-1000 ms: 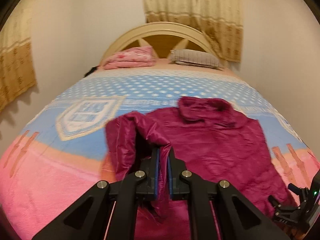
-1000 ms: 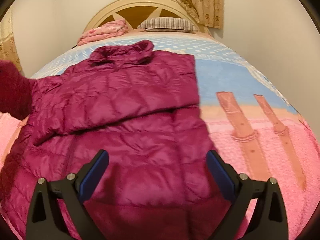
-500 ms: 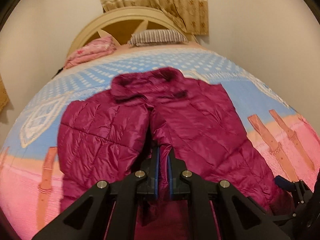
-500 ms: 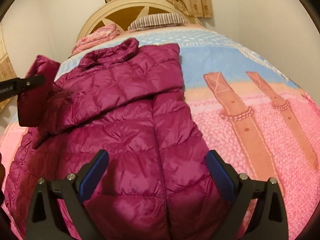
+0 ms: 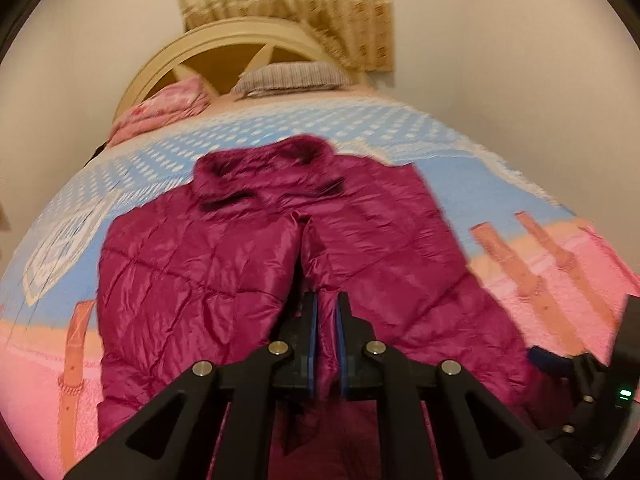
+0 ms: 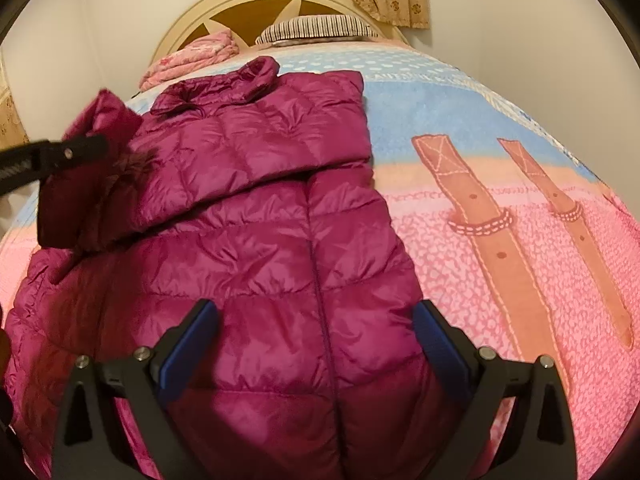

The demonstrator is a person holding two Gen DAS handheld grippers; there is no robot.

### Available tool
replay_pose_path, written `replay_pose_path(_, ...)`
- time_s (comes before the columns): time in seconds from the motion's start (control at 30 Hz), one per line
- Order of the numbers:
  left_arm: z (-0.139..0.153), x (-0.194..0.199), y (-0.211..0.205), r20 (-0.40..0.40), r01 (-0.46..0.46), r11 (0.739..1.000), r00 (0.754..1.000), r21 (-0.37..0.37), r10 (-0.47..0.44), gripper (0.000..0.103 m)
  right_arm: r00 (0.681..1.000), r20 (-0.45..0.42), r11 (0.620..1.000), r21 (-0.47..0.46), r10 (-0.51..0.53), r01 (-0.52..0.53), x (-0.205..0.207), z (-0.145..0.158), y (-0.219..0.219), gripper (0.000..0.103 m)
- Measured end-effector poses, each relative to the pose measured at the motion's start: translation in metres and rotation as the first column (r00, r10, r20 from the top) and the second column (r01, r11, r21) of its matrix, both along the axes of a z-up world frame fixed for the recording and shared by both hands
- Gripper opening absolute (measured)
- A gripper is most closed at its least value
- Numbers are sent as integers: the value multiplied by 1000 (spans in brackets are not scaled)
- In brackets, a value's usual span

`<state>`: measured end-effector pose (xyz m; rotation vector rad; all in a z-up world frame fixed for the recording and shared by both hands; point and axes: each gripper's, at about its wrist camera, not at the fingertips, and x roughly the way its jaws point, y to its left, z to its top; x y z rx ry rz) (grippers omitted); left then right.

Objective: Fold large clothes

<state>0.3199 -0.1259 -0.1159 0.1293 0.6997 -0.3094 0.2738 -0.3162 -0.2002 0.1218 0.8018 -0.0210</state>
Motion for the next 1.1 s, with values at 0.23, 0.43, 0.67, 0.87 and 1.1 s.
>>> replay_pose_path(0.23,11,-11,1,19,21,1000,1000,-6,-21,10,1000,5,1000,2,-2,2,-1,0,-1,100)
replay_pose_path(0.43,-4,7,55,15,-112,991,994,74,111,13,1000,5,1000,9,3,-3,-1,1,-1,100)
replay_pose_path(0.67,-26,25,128,-50,-233,968,970,89,238,14,999,47,997,75,26,-29,-6,30,5,100)
replay_pose_path(0.87,-42,32,160,-114,-274,960,953,64,280,25,985,30,960,220,172,-174,25,59,53,90)
replay_pose_path(1.1,-63,29,193,-192,-313,949,934,-28,302,44,966,-43,926,299,254,-230,77,38,96,45)
